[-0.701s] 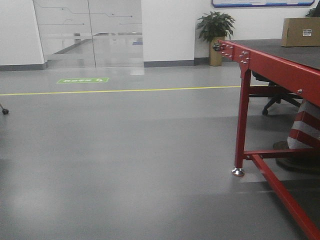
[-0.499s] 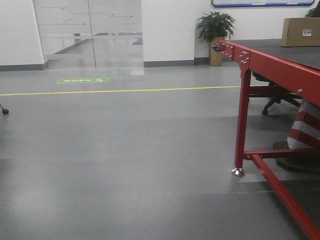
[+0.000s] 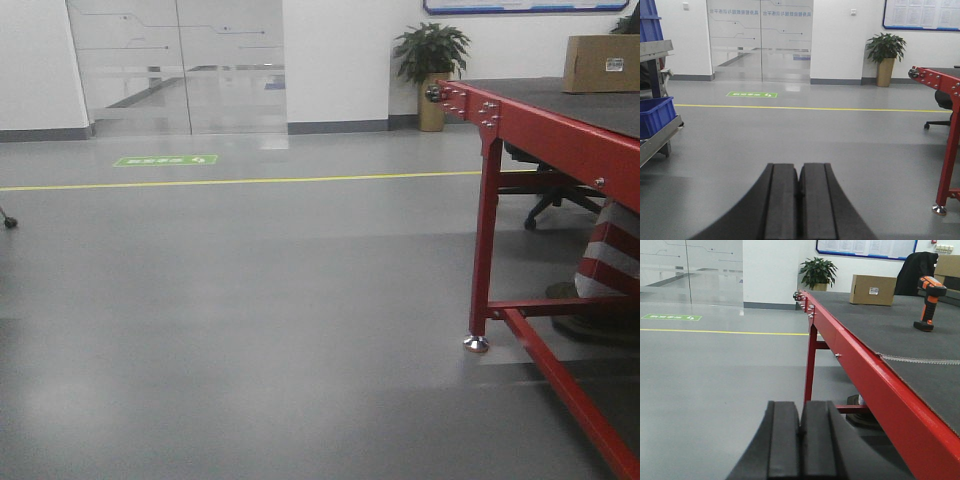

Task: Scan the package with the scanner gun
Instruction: 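Drive the base forward and turn toward the conveyor table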

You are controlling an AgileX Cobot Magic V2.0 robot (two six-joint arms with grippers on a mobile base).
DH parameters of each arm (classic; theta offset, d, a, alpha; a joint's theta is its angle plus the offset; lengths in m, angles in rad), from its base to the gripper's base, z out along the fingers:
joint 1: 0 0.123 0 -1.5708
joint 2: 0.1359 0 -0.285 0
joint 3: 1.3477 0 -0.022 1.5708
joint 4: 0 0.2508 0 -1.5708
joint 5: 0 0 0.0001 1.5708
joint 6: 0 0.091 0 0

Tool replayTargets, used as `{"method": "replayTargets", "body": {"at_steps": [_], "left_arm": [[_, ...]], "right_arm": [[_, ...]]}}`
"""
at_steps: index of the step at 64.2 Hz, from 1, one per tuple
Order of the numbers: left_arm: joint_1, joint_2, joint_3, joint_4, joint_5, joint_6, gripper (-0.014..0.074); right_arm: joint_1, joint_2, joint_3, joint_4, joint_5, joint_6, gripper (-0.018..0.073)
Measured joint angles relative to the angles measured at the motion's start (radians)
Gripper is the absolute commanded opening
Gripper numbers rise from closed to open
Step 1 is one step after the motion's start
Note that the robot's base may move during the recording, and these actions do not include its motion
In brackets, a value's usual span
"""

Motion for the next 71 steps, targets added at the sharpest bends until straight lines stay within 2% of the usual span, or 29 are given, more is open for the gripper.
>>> {"method": "replayTargets", "body": {"at_steps": [46,71], "left_arm": [[-0.016,-0.002,0.001,0.0,-0.001,0.0,-0.0111],[-0.001,-0.002,0.001,0.0,-0.003,0.0,-0.0111]], "right_arm": [[0.0,0.0,0.0,0.0,-0.003,0.0,-0.0162],[0.0,-0.001,0.0,0.0,-0.004,0.0,-0.0162]]}}
